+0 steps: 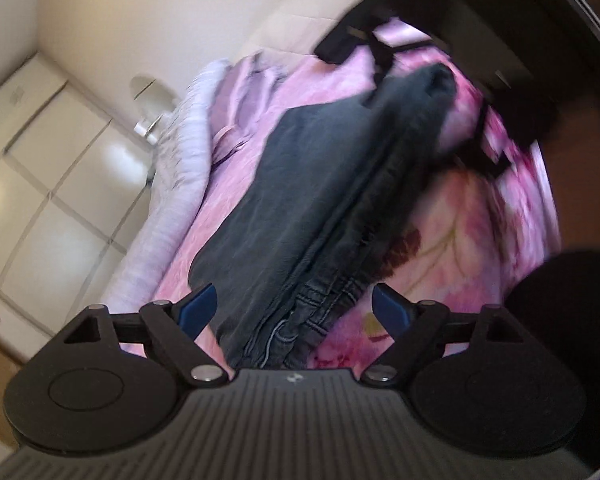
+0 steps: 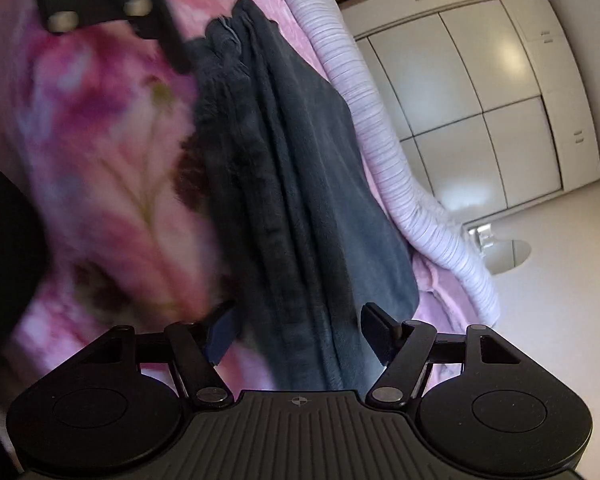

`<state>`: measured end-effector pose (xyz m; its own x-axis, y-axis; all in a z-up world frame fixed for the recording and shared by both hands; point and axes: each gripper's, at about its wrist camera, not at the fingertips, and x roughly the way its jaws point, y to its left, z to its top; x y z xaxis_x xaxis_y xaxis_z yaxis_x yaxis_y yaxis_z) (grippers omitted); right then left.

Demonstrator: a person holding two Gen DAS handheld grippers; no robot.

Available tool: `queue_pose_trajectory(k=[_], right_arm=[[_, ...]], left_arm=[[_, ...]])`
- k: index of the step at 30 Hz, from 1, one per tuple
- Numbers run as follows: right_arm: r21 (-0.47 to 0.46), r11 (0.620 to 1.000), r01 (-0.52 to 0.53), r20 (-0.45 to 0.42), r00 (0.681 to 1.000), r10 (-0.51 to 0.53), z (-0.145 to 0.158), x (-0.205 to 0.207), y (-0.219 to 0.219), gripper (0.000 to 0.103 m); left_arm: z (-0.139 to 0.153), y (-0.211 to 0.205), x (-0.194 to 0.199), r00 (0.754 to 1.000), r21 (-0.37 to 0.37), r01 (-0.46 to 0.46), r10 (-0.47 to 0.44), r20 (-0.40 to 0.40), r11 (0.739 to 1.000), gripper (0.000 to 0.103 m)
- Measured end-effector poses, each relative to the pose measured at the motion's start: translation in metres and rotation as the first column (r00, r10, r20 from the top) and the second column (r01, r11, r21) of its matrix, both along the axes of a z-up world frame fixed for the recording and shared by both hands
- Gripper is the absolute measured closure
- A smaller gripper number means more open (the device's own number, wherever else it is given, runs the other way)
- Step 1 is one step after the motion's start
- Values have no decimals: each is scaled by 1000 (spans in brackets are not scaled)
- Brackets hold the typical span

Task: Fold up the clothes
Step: 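Grasp the folded jeans edge with both grippers and lift them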

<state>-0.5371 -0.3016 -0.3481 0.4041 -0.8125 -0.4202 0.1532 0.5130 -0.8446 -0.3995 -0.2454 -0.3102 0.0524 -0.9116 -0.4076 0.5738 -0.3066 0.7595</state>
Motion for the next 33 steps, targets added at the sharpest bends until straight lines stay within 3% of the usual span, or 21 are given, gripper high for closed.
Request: queue_pose_trajectory(k=[1,3,6,9,11,13,15,17,19,21,25,29,33], right_arm=[[21,1000,5,14,1000,-5,5,-2,-9,36],[85,996,-3,48,999,-1,19,-6,-21,75],[94,995,-22,100,995,12,41,-12,-24,80],[103,994,-22,143,990,8,59,-19,-25,80],[101,995,-28,146,989,13,61,-22,-25,80],[94,995,-37,118,993,26,54,-25,-22,80],[60,996,-60,73,996,56,38,-27,-19,73],[-6,998,-63,19,998,63,19,-33,-18,59],[-46,998,-32,-24,999,31,0,-39,-27,58],[-58,998,-13,-11,1000,13,-9,-50,-44,58],[22,998,-63,100,993,60,9,-67,-63,66],[185,978,-98,115,990,77,42,-75,-87,71],[352,933,-80,102,994,47,102,-66,-121,73]], left_arm=[[-6,-3,-2,999,0,18,-18,42,1000,19],[-19,-11,-7,991,-16,46,-43,130,999,18],[-30,-25,-13,975,-38,77,-67,211,996,16],[-38,-47,-15,952,-68,37,-14,307,997,16],[-37,-59,-12,951,-69,19,4,309,997,19],[-31,-70,-6,966,-3,7,-6,258,1000,50],[-27,-72,-2,974,36,20,-28,227,999,61],[-25,-74,2,978,58,34,-45,204,998,63],[-19,-78,6,985,79,28,-41,166,996,63],[-14,-82,9,989,102,32,-47,144,994,63],[-8,-94,15,989,169,42,-65,135,985,63],[10,-109,16,984,268,55,-97,147,962,66],[55,-144,25,992,386,27,-74,107,922,67]])
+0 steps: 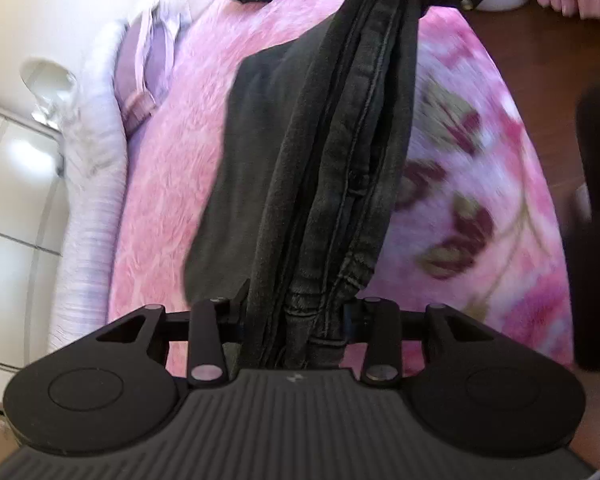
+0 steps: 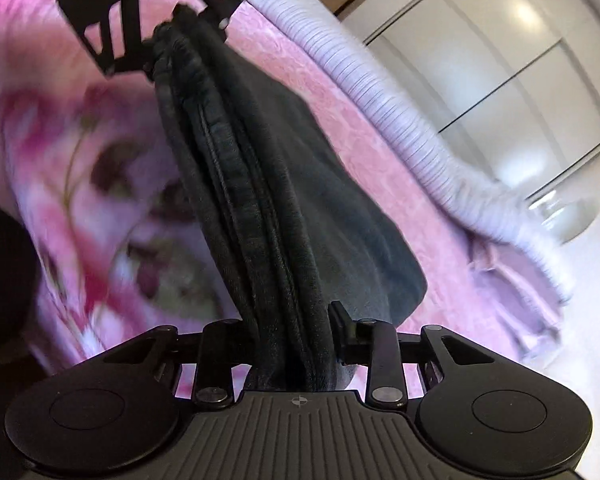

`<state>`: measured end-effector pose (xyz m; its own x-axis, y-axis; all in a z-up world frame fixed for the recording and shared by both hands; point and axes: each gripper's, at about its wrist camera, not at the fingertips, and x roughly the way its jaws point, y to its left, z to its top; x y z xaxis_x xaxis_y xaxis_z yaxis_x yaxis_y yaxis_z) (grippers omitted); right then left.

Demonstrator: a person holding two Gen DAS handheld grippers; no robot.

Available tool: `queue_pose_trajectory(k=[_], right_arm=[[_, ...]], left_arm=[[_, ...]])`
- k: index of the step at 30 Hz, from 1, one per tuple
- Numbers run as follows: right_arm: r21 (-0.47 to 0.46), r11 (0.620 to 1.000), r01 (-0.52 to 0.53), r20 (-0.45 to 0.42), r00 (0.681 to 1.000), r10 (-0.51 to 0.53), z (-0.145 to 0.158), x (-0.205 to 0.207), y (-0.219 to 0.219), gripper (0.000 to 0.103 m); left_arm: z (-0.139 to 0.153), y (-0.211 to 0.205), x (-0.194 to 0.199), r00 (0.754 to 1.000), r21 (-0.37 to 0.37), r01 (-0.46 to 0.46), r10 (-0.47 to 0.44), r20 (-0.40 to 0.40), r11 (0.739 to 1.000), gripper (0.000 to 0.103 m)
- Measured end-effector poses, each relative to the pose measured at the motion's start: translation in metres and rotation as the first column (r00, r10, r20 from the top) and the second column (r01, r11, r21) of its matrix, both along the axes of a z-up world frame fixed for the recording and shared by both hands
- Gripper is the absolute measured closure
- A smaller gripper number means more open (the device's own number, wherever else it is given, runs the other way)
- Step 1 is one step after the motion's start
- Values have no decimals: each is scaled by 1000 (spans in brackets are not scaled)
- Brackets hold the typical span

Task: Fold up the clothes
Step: 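Grasp the folded jeans edge with both grippers and lift them, then carry the jeans with both grippers and lay them onto the black garment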

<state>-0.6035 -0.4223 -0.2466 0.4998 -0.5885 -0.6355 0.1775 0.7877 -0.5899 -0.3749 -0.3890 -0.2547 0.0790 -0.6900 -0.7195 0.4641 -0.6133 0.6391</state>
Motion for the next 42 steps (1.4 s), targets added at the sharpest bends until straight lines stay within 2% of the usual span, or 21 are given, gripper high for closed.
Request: queue_pose_trajectory(k=[5,7,11,14,17,20,22,26,29,32,33,35,37,38,39,40,42], right_arm=[[96,995,11,-83,997,-3,96,12,-35,73],[129,991,28,-112,994,-14,132,5,-37,74],[174,980,97,-160,985,-69,188,-29,-28,74],[164,969,185,-181,971,-155,221,-63,-43,74],[116,953,279,-189,948,-254,243,-101,-72,74],[29,936,351,-190,921,-340,257,-146,-125,74],[-47,921,387,-176,904,-389,264,-189,-166,74],[-194,883,426,-139,880,-455,271,-283,-261,74],[-292,846,446,-107,864,-493,256,-335,-317,73],[-310,812,494,-65,841,-537,208,-369,-360,72],[-301,810,504,-66,836,-545,181,-378,-372,71],[-218,836,504,-128,834,-537,116,-392,-390,70],[-39,861,508,-265,825,-499,49,-402,-406,68],[37,861,508,-320,822,-471,26,-405,-409,68],[41,861,507,-323,822,-469,19,-406,-407,67],[23,862,507,-309,823,-476,15,-408,-403,67],[27,839,543,-262,814,-518,22,-415,-398,66]], left_arm=[[84,-36,2,999,104,-13,17,-41,995,68],[115,-27,0,998,139,10,-1,-64,990,68],[169,-55,-25,991,155,87,-69,-117,984,68],[196,-83,-63,978,129,178,-161,-135,976,68],[213,-137,-112,959,73,263,-252,-131,962,68],[229,-207,-174,932,-3,346,-344,-115,938,68],[240,-261,-226,913,-66,392,-397,-92,918,68],[249,-356,-318,896,-192,426,-441,-43,884,68],[228,-415,-375,881,-231,457,-473,-15,859,68],[165,-452,-416,879,-222,469,-477,20,855,68],[130,-462,-427,880,-200,470,-474,32,860,67],[66,-476,-440,883,-98,470,-469,28,877,64],[20,-477,-452,877,35,477,-478,38,878,55],[-3,-477,-458,874,102,478,-484,43,873,55],[-10,-470,-460,866,69,491,-495,67,868,56],[-8,-468,-457,873,50,483,-485,54,874,57],[-4,-466,-451,882,25,469,-470,22,883,57]])
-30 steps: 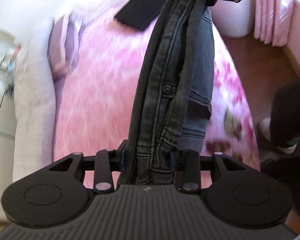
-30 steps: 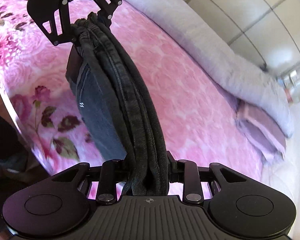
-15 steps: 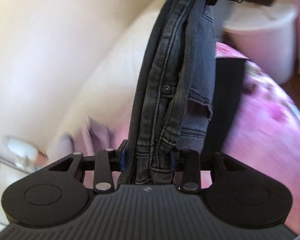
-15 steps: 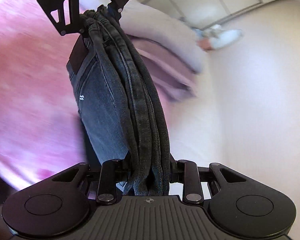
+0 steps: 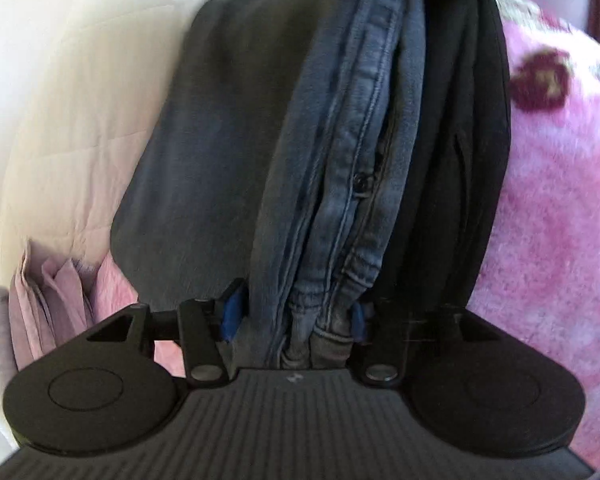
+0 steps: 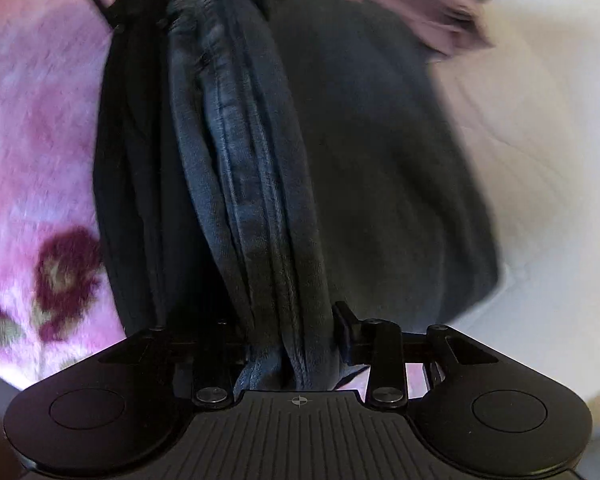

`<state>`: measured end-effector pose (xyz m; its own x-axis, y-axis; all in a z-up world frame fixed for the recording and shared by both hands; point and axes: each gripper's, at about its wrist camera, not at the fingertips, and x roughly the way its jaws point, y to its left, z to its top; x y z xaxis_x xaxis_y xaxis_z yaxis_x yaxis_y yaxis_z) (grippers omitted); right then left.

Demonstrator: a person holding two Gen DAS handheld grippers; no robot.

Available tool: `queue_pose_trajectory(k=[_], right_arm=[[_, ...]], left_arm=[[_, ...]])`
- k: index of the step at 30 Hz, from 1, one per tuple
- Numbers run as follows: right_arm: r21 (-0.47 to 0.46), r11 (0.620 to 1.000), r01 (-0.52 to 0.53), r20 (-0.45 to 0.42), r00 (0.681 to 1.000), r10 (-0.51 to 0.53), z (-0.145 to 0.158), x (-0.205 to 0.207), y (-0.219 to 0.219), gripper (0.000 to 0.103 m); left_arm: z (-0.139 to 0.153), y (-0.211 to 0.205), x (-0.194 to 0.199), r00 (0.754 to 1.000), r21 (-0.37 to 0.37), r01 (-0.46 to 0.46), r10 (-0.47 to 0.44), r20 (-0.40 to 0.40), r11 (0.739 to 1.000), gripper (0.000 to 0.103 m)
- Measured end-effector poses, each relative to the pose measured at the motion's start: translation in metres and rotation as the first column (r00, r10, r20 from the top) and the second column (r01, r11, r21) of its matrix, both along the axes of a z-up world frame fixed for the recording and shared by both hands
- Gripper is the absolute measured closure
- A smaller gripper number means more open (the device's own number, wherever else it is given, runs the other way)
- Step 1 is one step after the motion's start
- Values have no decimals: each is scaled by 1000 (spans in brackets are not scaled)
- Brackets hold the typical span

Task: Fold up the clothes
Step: 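Carry the jeans with both grippers and lay them onto the black garment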

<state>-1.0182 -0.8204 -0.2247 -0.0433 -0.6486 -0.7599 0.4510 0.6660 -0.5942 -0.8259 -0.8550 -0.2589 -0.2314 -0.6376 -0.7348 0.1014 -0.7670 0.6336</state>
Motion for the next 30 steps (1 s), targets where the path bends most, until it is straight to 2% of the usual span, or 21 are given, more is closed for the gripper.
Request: queue_pose_trajectory(k=[4,6,8,10,13,16,19,21,24,27,29,30], right_arm=[[11,999,30,-11,999,-30,3,3,9,65],[20,997,70,-4,998,-70,9,5,9,65],[31,991,127,31,991,-128,15,7,11,68],[27,989,143,36,989,-143,13,15,20,69],[9,990,139,55,989,-139,9,16,30,69],[0,996,93,24,995,-93,-8,28,19,66],[-16,998,68,-40,997,-68,-6,31,19,62],[-13,994,106,-40,994,-107,3,33,27,61],[18,981,194,0,981,-194,17,34,48,59],[117,934,337,71,935,-346,30,32,65,57],[168,886,432,147,878,-456,42,32,75,56],[193,858,476,192,839,-509,51,31,80,54]], left_arm=[[2,5,0,998,-9,48,-47,36,999,57],[5,5,0,999,-4,35,-35,28,999,59],[9,6,0,1000,-5,17,-17,13,1000,65],[16,10,0,1000,-8,-21,20,-20,1000,66],[10,14,2,1000,-7,-3,3,-6,1000,66],[-8,15,-3,1000,-41,17,-15,27,999,65],[-5,18,0,999,-63,35,-33,37,997,63],[1,21,4,998,-61,44,-42,37,997,58],[13,27,23,999,-32,-5,6,42,999,55],[27,26,38,990,17,-136,135,34,991,57],[42,22,49,959,96,-280,282,-8,955,58],[50,20,55,935,133,-345,352,-32,929,58]])
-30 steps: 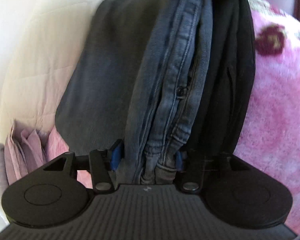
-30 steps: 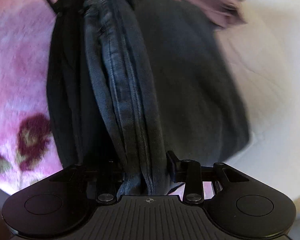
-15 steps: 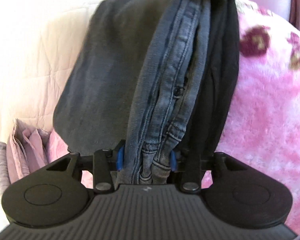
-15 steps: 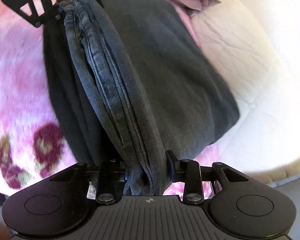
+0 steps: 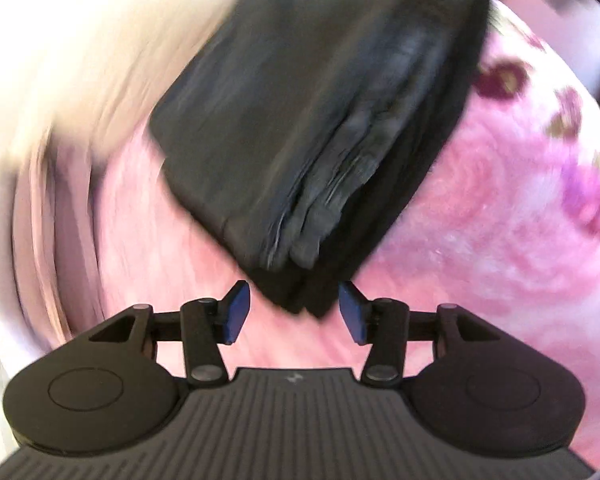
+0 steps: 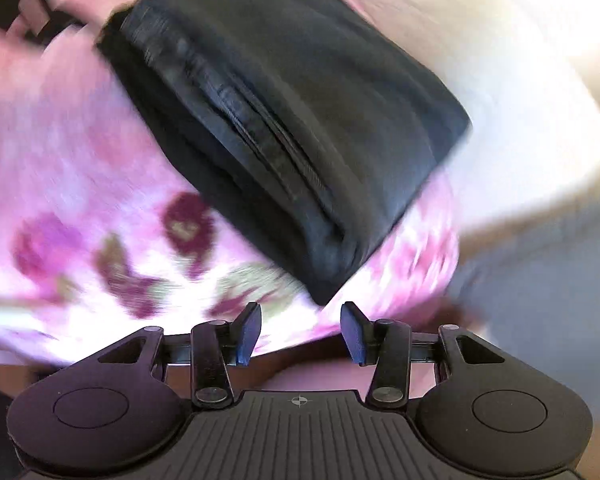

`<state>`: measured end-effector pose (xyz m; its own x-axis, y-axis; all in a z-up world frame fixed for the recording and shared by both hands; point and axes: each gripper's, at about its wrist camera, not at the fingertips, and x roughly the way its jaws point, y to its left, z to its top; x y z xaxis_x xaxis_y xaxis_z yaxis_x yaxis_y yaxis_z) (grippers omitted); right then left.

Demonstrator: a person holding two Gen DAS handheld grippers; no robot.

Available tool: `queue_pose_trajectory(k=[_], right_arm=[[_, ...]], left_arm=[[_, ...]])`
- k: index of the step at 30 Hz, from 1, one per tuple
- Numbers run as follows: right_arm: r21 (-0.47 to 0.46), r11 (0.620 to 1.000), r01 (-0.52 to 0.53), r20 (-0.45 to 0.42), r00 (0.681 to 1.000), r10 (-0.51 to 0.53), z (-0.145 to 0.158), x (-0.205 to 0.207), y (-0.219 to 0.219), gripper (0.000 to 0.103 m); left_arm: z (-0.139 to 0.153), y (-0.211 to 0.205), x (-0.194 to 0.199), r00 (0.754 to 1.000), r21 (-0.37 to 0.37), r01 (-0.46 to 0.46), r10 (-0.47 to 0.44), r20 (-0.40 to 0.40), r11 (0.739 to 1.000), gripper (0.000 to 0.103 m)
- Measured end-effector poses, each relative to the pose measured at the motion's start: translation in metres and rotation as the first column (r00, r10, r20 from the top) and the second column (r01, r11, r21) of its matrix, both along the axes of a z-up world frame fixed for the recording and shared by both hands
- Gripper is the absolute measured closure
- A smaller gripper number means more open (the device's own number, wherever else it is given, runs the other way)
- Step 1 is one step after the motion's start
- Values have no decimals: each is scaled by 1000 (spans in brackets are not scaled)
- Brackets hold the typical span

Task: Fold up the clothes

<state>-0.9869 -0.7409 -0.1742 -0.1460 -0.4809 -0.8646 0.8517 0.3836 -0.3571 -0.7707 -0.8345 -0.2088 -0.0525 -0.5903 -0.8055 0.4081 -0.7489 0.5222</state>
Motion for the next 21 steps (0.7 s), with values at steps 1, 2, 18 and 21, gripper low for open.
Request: queue_pose_trajectory(k=[1,2,18,21], right_arm=[[4,998,67,54,996,-67,9,1,4,53],[12,991,135,106,985,-135,16,2,9,49],[-201,799,567,392,794,-465,155,115,183,29],[-209,777,594,413,773,-481,175,129,205,28]], left_arm=[[10,-1,8,996,29,-73,74,-42,997,58],[20,-1,17,986,64,-137,142,-92,989,58],[189,139,137,749,313,-290,418,-514,905,15],[203,159,146,737,322,-281,418,-531,904,14]])
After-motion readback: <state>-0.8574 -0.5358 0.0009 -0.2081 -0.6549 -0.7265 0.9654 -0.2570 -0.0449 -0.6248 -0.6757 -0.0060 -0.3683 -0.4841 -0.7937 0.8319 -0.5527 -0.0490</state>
